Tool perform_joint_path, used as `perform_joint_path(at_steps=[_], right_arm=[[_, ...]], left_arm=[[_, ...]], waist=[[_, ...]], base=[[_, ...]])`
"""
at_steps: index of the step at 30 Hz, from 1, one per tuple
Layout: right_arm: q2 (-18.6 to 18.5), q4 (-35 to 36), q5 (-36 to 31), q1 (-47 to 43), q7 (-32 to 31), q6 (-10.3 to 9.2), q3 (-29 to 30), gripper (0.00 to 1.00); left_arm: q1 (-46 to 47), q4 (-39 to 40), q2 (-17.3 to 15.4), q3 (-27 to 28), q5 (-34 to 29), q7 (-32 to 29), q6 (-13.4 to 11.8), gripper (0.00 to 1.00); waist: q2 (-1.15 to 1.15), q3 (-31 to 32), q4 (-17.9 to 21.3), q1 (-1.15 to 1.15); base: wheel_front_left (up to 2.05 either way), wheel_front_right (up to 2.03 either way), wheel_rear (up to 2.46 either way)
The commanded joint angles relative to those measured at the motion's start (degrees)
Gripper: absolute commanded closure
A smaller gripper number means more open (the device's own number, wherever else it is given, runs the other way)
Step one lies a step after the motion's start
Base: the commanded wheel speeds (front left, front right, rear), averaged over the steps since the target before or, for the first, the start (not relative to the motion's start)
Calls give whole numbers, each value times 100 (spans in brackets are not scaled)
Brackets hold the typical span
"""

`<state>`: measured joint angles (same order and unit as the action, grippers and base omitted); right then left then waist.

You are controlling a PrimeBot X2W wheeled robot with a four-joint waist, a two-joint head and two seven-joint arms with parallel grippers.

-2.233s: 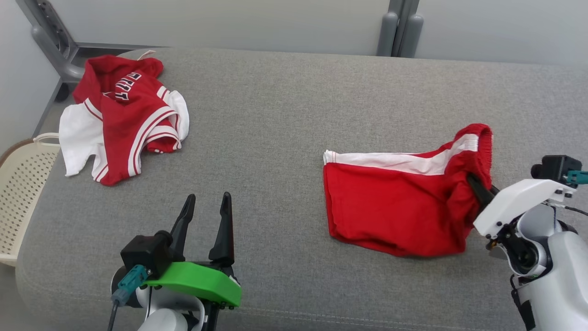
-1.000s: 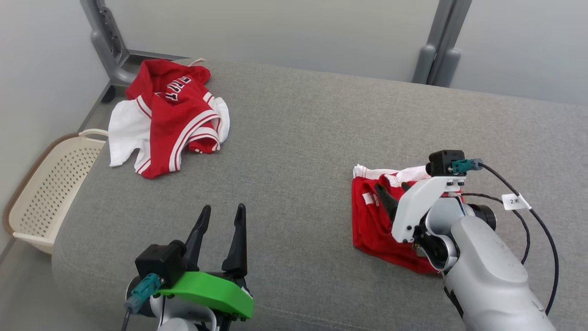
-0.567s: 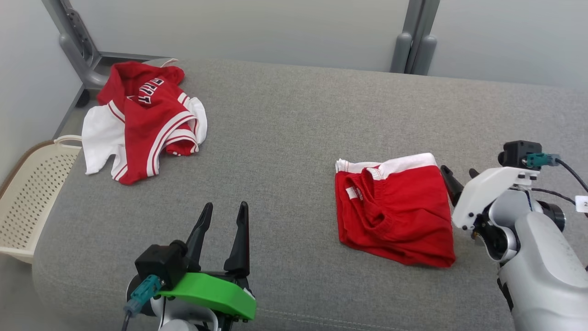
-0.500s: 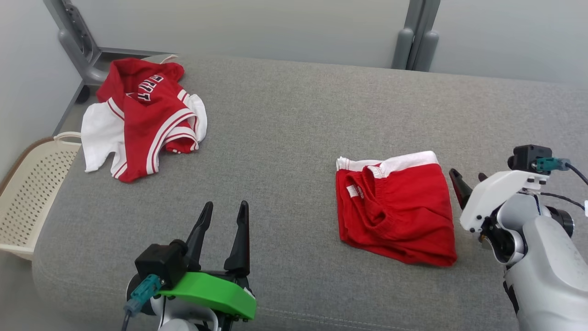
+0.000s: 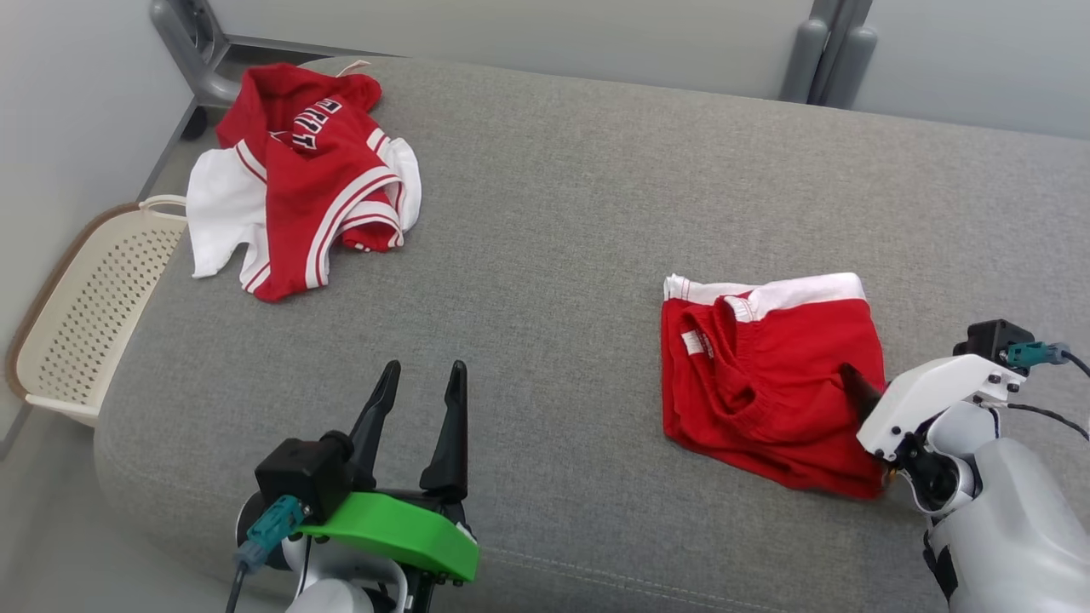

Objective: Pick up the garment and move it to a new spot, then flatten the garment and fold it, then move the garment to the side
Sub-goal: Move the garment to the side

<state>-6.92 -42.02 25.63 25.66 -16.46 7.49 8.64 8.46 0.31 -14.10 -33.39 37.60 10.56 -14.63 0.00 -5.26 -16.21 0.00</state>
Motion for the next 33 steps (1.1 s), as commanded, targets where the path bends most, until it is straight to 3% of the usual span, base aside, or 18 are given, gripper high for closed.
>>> perform_joint_path(at_steps=[1,5,7,8,9,10,20,33], right_arm=[[45,-99,213,100,-59,0,31,0],[74,-265,432,164,-174,0,-21,0],[33,-360,434,201,-159,0,-106,59],[19,-402,448,232,-139,0,-140,73],[2,-426,441,264,-106,0,-184,96],[-25,-446,421,291,-60,0,-227,100],[-441,-443,59,667,450,-1,-856,100],[-545,-656,57,1436,706,-2,-1348,100]], left_arm=[[70,7,-36,5,-32,-18,-9,0],[63,16,-51,21,-23,-3,-27,0],[65,23,-58,25,-21,7,-30,0],[68,29,-60,26,-20,13,-32,0],[70,31,-65,29,-21,19,-37,0],[76,33,-69,33,-23,21,-44,0],[171,138,-73,-3,-100,68,-51,0],[458,186,-121,-15,-195,20,-49,0]], waist=[[0,-43,-93,0],[0,-59,-131,0],[0,-76,-141,0],[0,-87,-142,0],[0,-96,-140,0],[0,-106,-135,0],[0,-227,295,0],[0,-521,2181,0]], base=[[0,0,0],[0,0,0],[0,0,0],[0,0,0],[0,0,0],[0,0,0],[0,0,0],[0,0,0]])
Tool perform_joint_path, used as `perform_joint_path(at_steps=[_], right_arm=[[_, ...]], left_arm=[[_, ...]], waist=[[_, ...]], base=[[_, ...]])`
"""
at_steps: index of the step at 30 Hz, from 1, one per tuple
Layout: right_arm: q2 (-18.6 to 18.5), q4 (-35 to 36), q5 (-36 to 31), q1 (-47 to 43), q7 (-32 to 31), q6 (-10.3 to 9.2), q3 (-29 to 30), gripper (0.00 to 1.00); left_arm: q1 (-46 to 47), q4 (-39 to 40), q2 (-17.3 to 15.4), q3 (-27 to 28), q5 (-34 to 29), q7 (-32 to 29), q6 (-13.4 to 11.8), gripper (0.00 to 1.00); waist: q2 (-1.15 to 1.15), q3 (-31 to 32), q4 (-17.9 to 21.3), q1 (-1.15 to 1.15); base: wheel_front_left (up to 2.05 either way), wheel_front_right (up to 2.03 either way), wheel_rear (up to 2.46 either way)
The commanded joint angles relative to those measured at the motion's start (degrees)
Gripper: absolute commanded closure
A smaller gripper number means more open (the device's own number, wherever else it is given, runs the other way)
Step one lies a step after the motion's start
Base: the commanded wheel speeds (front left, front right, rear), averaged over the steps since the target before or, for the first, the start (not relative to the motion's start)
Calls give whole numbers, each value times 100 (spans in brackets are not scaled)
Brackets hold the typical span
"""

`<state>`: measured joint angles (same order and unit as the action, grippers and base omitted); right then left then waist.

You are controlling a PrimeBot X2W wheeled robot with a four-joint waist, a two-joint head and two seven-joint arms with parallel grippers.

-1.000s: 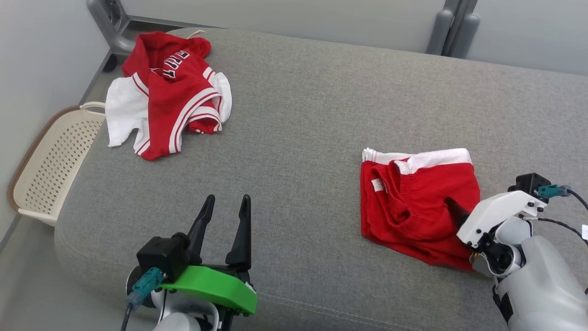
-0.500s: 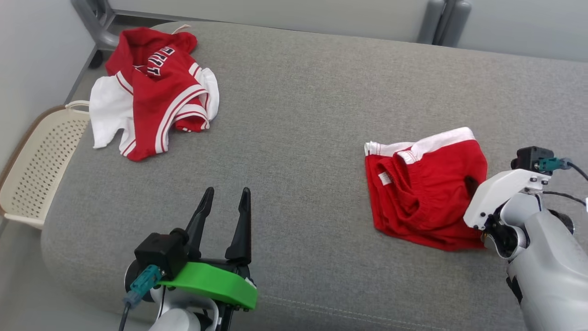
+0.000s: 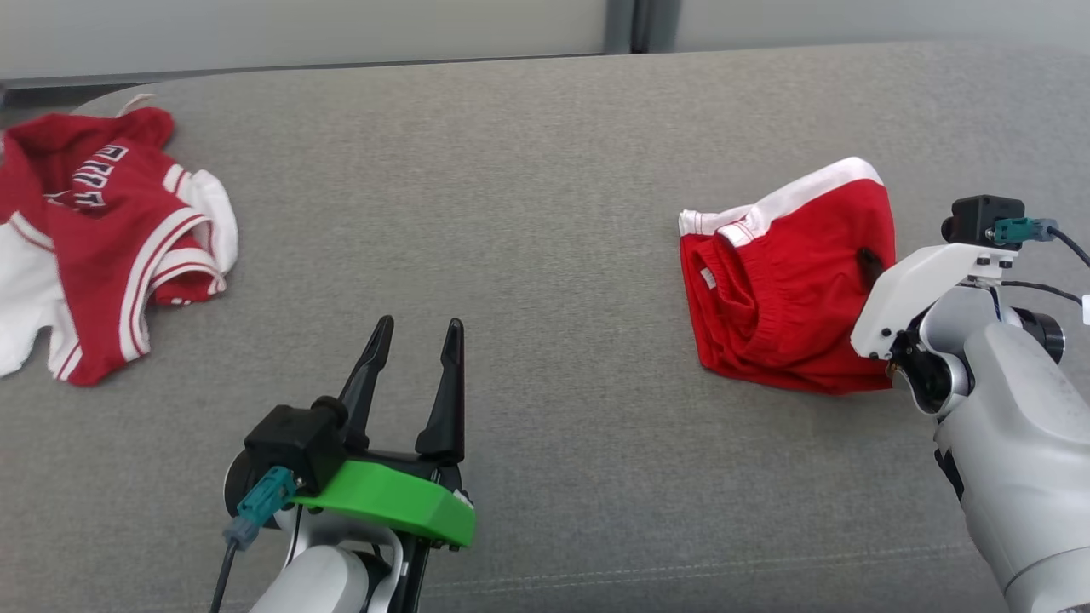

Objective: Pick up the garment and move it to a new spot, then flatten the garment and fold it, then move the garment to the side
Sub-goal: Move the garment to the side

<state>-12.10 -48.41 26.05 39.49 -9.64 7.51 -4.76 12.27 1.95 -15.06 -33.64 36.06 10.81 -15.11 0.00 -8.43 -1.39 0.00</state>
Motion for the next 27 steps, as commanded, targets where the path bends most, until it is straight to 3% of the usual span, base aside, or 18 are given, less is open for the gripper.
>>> perform_joint_path(at_steps=[1,6,11,17,27], right_arm=[[-47,-35,25,99,38,-4,-23,100],[-33,-149,71,354,133,-4,-124,100],[-18,-307,116,576,244,-4,-211,100],[-24,-536,110,840,418,-4,-227,100],[-468,-942,80,1500,713,-4,-178,100]], left_arm=[[114,20,-31,-12,-59,-18,12,0],[276,38,-76,-54,-121,-101,20,0],[391,50,-115,-103,-173,-186,32,0],[471,113,-152,-129,-213,-245,33,0],[736,556,-334,-69,-384,-440,-142,0]], waist=[[0,-235,801,0],[0,-394,1221,0],[0,-515,1363,0],[0,-616,1314,0],[0,-973,987,0]], base=[[0,0,0],[0,0,0],[0,0,0],[0,0,0],[0,0,0]])
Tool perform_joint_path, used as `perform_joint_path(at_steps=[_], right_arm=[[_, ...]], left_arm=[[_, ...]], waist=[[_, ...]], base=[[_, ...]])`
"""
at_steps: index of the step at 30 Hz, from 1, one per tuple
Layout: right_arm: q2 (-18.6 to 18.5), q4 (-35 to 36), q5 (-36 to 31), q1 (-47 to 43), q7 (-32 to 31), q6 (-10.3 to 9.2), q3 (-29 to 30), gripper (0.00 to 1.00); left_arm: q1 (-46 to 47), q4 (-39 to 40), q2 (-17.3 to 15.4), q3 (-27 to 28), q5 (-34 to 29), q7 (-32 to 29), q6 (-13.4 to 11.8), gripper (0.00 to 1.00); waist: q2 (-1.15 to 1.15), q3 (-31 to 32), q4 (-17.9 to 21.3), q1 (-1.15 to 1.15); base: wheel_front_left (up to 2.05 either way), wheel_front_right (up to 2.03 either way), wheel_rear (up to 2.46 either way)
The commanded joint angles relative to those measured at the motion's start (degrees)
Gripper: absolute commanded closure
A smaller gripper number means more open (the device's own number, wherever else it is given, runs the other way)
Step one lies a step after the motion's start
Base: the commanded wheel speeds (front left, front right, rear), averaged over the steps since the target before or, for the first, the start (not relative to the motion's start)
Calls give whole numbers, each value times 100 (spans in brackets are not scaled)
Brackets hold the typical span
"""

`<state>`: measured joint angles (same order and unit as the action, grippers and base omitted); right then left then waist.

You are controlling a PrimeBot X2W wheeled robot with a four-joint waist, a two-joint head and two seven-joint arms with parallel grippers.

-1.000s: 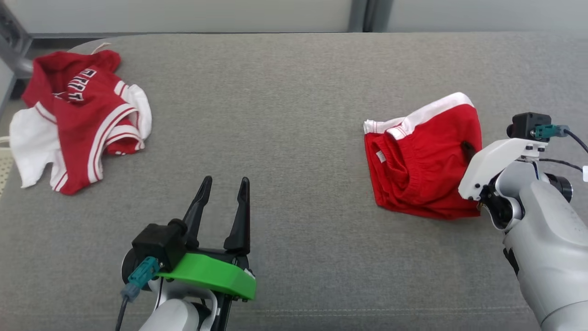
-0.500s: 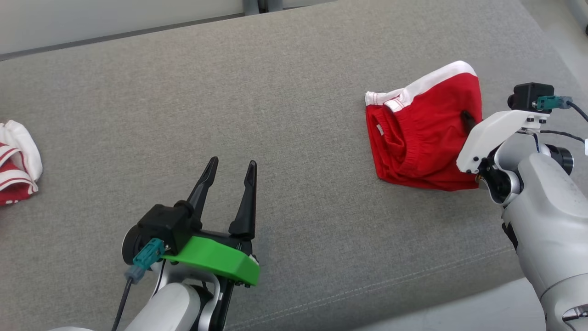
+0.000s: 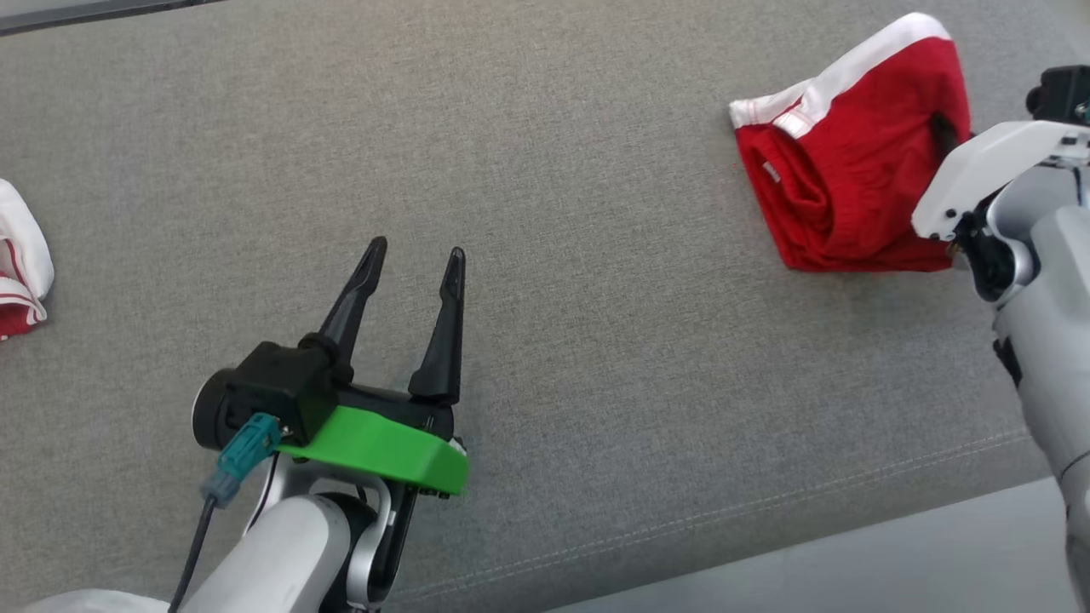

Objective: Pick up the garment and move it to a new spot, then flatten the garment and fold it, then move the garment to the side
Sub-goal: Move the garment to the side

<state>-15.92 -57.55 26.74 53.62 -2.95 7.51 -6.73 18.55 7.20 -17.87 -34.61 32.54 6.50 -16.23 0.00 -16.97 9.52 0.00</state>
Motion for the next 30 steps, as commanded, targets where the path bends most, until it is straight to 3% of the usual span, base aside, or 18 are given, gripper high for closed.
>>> perform_joint_path(at_steps=[1,11,21,22,24,25,26,30], right_arm=[[-173,-61,2,164,80,-4,35,100],[-892,-543,-83,917,322,-4,265,100],[-1228,-1091,-420,1409,647,-4,275,100],[-1249,-1133,-475,1451,676,-4,250,93],[-1270,-1216,-543,1520,716,-4,223,42],[-1291,-1260,-585,1543,735,-4,203,8],[-1323,-1296,-626,1577,757,-4,187,0],[-1485,-1430,-840,1604,833,-4,143,0]], left_arm=[[131,100,-82,37,-69,-53,-52,0],[433,767,-392,-14,-355,-583,-256,0],[648,1222,-512,-142,-576,-953,-348,0],[665,1250,-517,-155,-589,-994,-358,0],[704,1300,-517,-185,-640,-1038,-370,0],[720,1329,-510,-198,-641,-1049,-379,0],[733,1352,-497,-213,-651,-1077,-378,0],[747,1406,-491,-251,-661,-1119,-393,0]], waist=[[0,-166,-131,0],[0,-801,-357,0],[0,-1308,-472,0],[0,-1344,-473,0],[0,-1403,-464,0],[0,-1425,-457,0],[0,-1443,-450,0],[0,-1474,-418,0]], base=[[0,0,0],[0,0,0],[0,0,0],[0,0,0],[0,0,0],[0,0,0],[0,0,0],[0,0,0]])
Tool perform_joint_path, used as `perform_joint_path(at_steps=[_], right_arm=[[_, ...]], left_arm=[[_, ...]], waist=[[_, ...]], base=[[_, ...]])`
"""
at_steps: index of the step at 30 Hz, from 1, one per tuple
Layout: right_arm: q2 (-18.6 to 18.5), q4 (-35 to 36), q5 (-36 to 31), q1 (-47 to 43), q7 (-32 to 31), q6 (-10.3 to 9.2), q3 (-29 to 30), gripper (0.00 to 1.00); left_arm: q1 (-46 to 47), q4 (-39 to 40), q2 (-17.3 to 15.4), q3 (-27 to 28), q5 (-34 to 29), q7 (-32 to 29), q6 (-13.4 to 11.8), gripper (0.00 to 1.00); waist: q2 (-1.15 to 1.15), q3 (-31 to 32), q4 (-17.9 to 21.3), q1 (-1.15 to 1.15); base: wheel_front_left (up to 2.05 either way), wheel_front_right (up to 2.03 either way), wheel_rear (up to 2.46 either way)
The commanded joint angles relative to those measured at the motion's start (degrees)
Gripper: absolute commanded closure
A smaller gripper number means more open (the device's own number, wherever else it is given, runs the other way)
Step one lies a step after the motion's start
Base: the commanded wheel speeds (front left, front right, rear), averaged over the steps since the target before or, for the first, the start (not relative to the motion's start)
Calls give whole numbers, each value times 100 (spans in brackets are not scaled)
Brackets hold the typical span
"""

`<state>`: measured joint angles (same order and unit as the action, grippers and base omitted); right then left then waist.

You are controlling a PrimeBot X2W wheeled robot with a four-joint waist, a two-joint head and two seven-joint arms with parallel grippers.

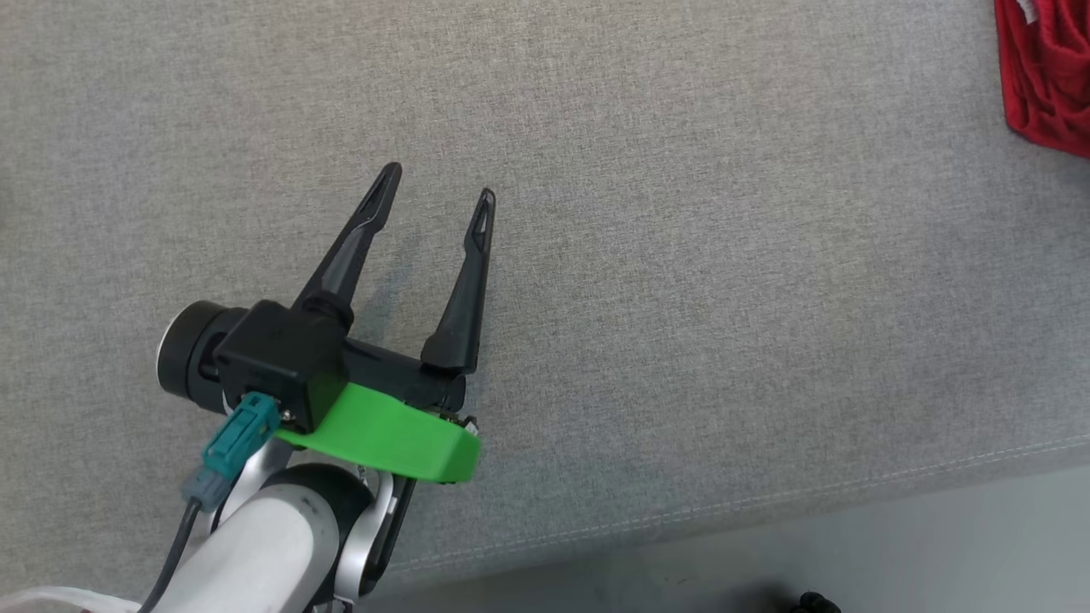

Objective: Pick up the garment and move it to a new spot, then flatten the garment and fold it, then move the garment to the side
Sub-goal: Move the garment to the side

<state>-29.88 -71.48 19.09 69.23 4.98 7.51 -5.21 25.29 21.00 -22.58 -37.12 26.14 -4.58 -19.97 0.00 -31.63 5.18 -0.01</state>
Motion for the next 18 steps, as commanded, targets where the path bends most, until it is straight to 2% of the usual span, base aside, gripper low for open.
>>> perform_joint_path(at_steps=[1,10,18], right_arm=[[-90,-37,-75,43,40,-4,-9,0],[-439,-214,-349,-333,134,-4,291,0],[-216,-218,-515,-299,472,-4,514,0]], left_arm=[[73,26,-19,-1,-22,-11,-19,0],[86,15,-63,29,-4,-7,-43,0],[-18,-163,-26,108,115,170,-28,0]], waist=[[0,-9,16,1],[0,10,78,1],[0,262,111,1]], base=[[0,0,0],[0,0,0],[0,0,0]])
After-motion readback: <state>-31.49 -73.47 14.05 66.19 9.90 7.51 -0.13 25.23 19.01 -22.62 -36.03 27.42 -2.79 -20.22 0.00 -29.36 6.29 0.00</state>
